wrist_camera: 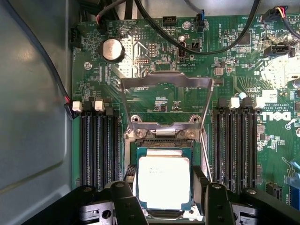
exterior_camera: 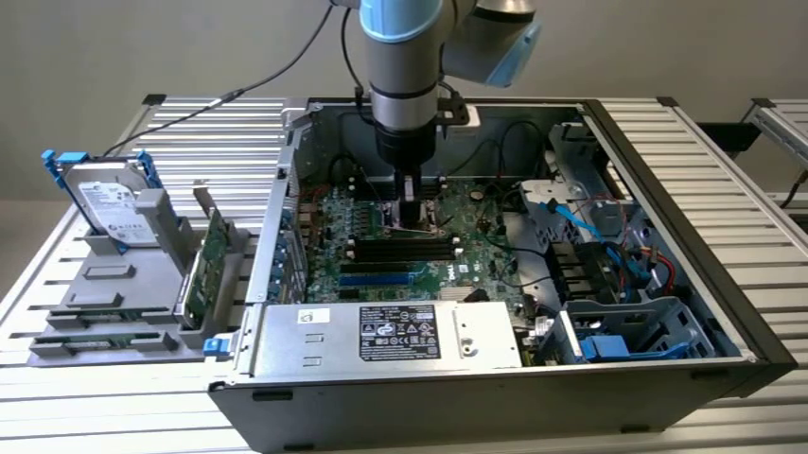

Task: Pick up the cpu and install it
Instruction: 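Place the cpu into insertion slot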

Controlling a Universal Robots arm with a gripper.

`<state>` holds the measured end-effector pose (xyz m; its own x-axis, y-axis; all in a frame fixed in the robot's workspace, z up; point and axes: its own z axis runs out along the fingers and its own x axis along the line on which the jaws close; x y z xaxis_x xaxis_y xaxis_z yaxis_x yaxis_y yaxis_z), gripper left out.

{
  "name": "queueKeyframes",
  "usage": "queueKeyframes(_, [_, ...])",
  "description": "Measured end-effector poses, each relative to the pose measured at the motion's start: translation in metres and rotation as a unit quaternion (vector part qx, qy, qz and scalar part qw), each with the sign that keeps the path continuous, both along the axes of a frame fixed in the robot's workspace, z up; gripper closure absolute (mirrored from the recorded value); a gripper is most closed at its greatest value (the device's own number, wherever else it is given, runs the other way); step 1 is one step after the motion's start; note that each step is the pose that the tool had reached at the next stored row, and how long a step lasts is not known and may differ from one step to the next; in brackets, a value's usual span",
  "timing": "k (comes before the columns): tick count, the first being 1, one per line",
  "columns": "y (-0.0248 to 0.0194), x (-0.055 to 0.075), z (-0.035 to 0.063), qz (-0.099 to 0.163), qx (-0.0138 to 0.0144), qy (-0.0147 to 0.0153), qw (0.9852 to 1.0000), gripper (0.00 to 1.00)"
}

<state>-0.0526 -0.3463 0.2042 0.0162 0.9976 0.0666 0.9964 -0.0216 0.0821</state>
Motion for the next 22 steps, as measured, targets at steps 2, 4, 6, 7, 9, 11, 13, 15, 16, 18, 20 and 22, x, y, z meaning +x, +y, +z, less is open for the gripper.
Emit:
queueKeyframes(2, [-0.0006, 0.0000, -0.0008, 0.000, 0.0001, 0.0000, 1.0000, 0.45])
queueKeyframes(4, [-0.0011, -0.0001, -0.0015, 0.000, 0.0003, 0.0000, 1.0000, 0.45])
queueKeyframes(6, [-0.0014, 0.0000, -0.0021, 0.000, 0.0007, 0.0000, 1.0000, 0.45])
queueKeyframes(7, [-0.0016, 0.0000, -0.0023, 0.000, 0.0010, 0.0000, 1.0000, 0.45])
queueKeyframes(9, [-0.0019, 0.0000, -0.0028, 0.000, 0.0016, 0.0000, 1.0000, 0.45])
queueKeyframes(11, [-0.0025, 0.0003, -0.0031, 0.000, 0.0027, 0.0001, 1.0000, 0.45])
queueKeyframes(13, [-0.0029, 0.0008, -0.0035, 0.000, 0.0040, 0.0000, 1.0000, 0.45])
queueKeyframes(15, [-0.0031, 0.0010, -0.0038, 0.000, 0.0049, 0.0000, 1.0000, 0.45])
queueKeyframes(16, [-0.0032, 0.0010, -0.0039, 0.000, 0.0053, 0.0000, 1.0000, 0.45])
queueKeyframes(18, [-0.0034, 0.0010, -0.0043, 0.000, 0.0057, 0.0000, 1.0000, 0.45])
queueKeyframes(20, [-0.0036, 0.0010, -0.0047, 0.000, 0.0061, 0.0000, 1.0000, 0.45])
queueKeyframes(22, [-0.0038, 0.0010, -0.0053, 0.000, 0.0066, 0.0000, 1.0000, 0.45])
